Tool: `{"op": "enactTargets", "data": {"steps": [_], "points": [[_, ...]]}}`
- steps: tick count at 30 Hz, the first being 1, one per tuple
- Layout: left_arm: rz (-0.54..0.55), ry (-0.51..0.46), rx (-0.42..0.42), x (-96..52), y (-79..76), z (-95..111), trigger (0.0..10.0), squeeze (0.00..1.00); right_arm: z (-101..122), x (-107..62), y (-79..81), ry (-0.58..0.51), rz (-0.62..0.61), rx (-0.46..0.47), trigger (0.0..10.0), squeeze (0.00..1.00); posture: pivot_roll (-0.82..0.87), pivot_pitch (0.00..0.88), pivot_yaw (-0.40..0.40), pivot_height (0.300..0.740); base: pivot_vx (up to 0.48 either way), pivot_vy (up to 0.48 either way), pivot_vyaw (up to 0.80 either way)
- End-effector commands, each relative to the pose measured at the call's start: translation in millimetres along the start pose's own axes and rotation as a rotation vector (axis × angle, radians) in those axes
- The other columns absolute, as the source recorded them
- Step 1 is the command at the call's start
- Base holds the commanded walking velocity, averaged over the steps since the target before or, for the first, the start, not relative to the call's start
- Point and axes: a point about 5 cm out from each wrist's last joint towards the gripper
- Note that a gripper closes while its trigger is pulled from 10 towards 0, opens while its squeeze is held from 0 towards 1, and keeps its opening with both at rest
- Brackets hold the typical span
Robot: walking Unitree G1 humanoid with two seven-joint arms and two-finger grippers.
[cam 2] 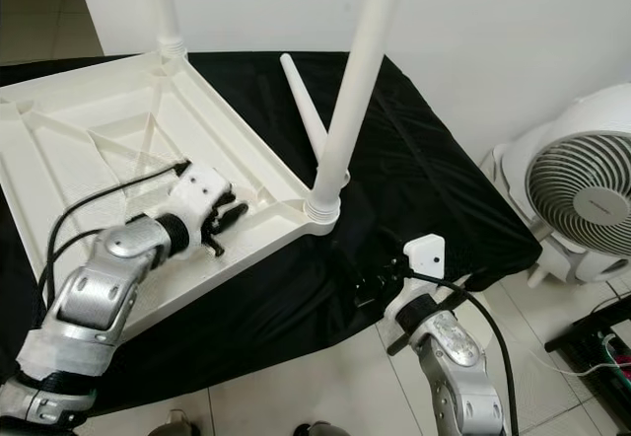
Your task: Building children table
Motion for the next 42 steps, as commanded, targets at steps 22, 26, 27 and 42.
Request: {"op": "enactTargets", "data": {"steps": [22, 26, 27, 42], "points": [[0.117, 0.26, 0.101, 8.5, 0.0, -28.4, 10.0, 0.85, -2.7, 4.0, -2.5, 0.028, 0.021, -0.02, 10.0, 0.0, 0.04, 0.059, -0.067, 0.74, 0.0, 0.0, 0.0], [0.136, 0.3, 0.109, 9.2, 2.5, -32.0, 10.0, 0.0, -0.6, 5.6, -1.9, 0.022, 0.022, -0.026, 10.0, 0.0, 0.04, 0.064, -0.066, 0.74, 0.0, 0.0, 0.0], [0.141, 0.304, 0.104, 9.3, 3.1, -32.3, 10.0, 0.0, 0.1, 5.9, -1.8, 0.02, 0.022, -0.028, 10.0, 0.0, 0.04, 0.064, -0.066, 0.74, 0.0, 0.0, 0.0], [0.27, 0.523, -0.02, 4.3, 8.4, -58.3, 10.0, 0.0, 5.0, 8.8, -0.9, 0.007, 0.017, -0.041, 10.0, 0.0, 0.04, 0.073, -0.065, 0.74, 0.0, 0.0, 0.0]]}}
Point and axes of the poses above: a point about 5 cm out from each wrist's last joint towards the gripper, its own x axis pointing out of the wrist towards the gripper, its own z axis along the axis of the wrist's last joint, y = z × x, and after that the axes turned 9 degrees about x, right-handed
